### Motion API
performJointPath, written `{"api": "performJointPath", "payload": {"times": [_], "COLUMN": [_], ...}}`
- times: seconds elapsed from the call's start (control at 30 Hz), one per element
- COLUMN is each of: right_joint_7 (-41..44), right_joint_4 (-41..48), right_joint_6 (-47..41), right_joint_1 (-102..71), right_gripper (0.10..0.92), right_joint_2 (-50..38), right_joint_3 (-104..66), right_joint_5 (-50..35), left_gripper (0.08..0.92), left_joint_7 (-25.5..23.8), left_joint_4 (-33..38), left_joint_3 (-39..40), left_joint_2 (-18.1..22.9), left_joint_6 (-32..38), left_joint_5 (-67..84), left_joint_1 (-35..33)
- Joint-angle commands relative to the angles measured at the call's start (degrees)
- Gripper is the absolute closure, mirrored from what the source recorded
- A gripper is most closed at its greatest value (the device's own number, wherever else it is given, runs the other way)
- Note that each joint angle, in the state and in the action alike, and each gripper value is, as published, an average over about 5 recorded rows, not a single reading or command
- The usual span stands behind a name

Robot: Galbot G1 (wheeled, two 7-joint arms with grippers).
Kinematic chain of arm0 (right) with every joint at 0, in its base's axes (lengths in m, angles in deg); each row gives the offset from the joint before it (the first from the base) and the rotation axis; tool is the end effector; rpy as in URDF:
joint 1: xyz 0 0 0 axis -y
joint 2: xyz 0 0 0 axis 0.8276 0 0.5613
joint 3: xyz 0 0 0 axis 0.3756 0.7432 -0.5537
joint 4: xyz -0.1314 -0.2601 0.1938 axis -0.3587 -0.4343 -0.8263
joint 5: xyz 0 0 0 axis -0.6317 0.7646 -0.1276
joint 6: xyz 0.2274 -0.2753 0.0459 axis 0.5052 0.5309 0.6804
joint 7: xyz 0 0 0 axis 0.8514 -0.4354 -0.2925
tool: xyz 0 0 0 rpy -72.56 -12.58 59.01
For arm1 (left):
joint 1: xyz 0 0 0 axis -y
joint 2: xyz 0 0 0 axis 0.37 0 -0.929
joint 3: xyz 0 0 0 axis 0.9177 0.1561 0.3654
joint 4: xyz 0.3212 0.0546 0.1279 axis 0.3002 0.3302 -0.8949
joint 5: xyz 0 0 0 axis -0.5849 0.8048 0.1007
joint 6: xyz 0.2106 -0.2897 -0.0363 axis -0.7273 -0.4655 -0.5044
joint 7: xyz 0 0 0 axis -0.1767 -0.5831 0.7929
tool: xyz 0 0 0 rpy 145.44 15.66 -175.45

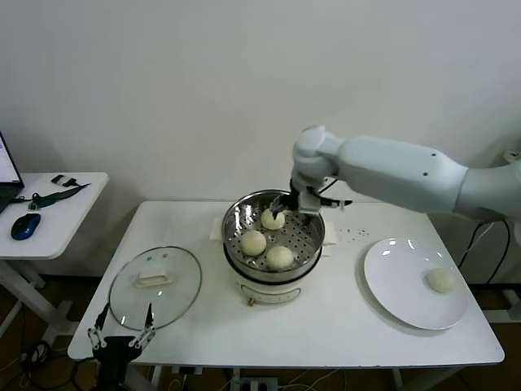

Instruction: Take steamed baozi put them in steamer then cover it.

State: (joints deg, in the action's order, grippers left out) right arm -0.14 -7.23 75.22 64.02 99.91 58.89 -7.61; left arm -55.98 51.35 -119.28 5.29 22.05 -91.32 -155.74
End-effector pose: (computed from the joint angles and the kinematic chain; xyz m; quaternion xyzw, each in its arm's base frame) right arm 0.5668 0.0375 -0.0289 0.5860 -0.2411 0.7689 0.0853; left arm 0.1044 0.0642 -0.3370 0.0748 -0.9856 -0.1319 0.0750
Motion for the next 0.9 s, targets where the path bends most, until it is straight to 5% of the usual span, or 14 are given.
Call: {"api": "performJointPath", "payload": {"times": [0.03,0.47,0.9], "right_joint_7": [-0.9,4.5,5.2], "right_joint_4": [0.2,4.1,19.8], "right_joint_6": [-27.9,-23.6,-14.8], "right_joint_1": [4.3,-23.6,-44.6], "right_gripper": [0.203,0.203,0.203], "right_joint_2": [-15.9,-36.0,-30.6], "right_joint_3": [4.4,-15.9,-38.4], "right_joint_5": [-26.6,-10.4,3.5], "left_gripper": [0.177,0.177,0.177], "left_joint_7": [-0.3,-0.3,-0.2], "left_joint_4": [0.2,0.6,0.8], "left_joint_3": [0.1,0.5,0.8], "left_joint_2": [-0.1,0.3,1.2], "left_joint_6": [0.7,0.2,0.0], "left_joint_5": [-0.4,-1.6,-3.5], "left_joint_1": [-0.2,0.8,0.4]}}
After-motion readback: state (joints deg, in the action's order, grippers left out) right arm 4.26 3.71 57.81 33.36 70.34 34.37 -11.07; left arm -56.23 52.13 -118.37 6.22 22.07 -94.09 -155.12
